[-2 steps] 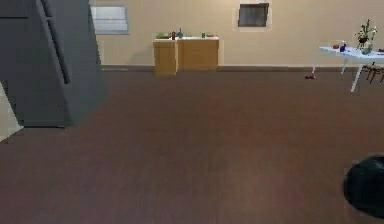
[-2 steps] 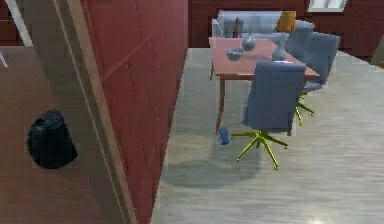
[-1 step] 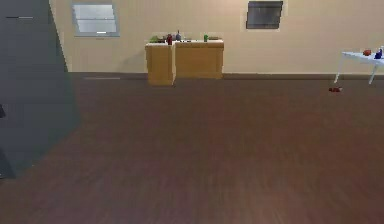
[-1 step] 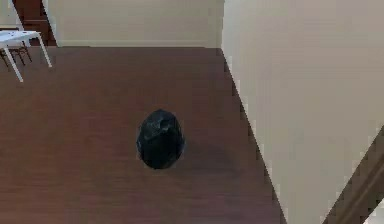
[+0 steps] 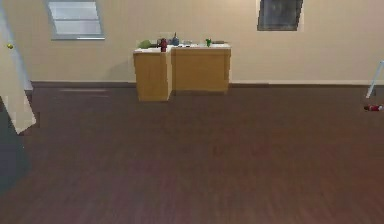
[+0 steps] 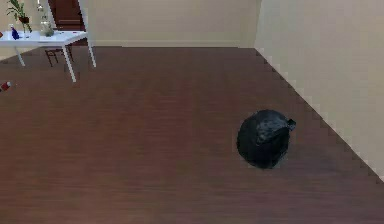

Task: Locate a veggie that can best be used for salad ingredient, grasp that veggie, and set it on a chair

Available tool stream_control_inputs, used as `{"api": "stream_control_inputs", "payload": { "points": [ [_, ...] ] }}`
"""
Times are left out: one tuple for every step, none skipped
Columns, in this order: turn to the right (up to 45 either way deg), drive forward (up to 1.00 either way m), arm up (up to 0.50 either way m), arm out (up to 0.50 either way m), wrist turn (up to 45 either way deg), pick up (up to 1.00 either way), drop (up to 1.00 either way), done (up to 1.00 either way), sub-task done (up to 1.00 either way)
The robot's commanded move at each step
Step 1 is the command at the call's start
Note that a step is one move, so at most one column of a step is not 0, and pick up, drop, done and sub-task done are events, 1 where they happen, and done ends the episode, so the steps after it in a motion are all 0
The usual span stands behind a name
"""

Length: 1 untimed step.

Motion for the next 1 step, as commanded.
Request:
{"api": "stream_control_inputs", "payload": {
  "points": [
    [0.0,1.00,0.00,0.00,0.0,0.00,0.00,0.00,0.00]
  ]
}}
